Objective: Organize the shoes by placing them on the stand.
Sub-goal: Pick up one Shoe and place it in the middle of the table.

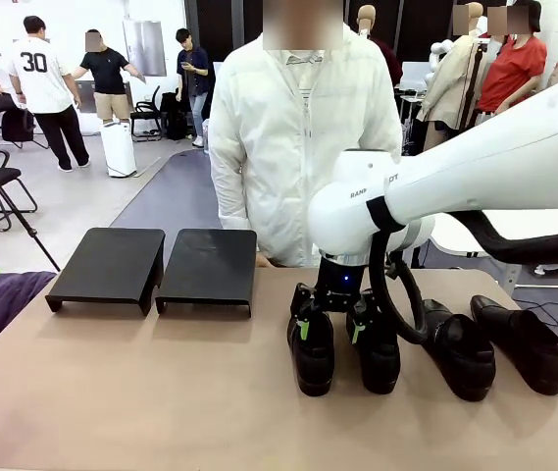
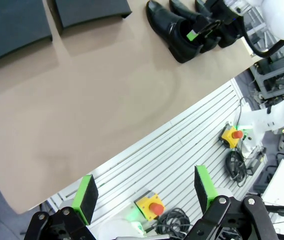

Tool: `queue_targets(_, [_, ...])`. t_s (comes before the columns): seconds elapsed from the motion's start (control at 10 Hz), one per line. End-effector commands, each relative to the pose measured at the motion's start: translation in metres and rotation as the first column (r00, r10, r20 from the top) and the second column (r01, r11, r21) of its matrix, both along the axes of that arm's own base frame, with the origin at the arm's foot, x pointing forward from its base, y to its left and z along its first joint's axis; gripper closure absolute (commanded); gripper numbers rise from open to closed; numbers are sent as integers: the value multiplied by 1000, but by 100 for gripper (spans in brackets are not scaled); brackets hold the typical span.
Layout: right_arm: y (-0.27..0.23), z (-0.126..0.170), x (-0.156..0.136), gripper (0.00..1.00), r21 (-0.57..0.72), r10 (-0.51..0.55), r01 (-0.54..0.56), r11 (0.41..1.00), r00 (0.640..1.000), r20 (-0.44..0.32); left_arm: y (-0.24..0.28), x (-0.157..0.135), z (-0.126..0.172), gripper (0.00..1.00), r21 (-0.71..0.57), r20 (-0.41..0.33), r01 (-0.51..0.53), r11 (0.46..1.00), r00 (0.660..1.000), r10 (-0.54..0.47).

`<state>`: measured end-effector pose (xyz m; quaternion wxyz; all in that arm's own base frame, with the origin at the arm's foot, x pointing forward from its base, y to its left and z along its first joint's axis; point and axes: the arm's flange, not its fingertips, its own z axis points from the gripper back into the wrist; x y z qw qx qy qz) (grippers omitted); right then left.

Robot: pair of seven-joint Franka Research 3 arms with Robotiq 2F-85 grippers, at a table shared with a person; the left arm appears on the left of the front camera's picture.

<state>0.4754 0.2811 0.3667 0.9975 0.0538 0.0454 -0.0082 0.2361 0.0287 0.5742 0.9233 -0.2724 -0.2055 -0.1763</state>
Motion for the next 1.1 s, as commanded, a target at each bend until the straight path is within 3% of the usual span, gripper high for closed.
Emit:
queue_targets(0.0, [11,-12,17,0,-28,-57,58,998,998,8,1,0,0,0,-17,8,16,1000,1000,-16])
queue_targets(0.2, [11,-16,16,0,-4,-51,51,999,998,47,1,0,0,0,-17,8,16,1000,1000,-16])
queue_targets(0.3, [10,-17,15,28,-13,-52,52,999,997,50,1,0,0,0,-17,8,16,1000,1000,-16])
queue_targets(0.4, [9,-21,16,88,-13,-56,56,998,998,37,1,0,0,0,-17,8,16,1000,1000,-16])
queue_targets(0.5, [9,-21,17,100,-17,-57,58,998,998,31,1,0,0,0,-17,8,16,1000,1000,-16])
queue_targets(1.0, [10,-19,19,100,-25,-58,58,998,998,3,1,0,0,0,-17,8,16,1000,1000,-16])
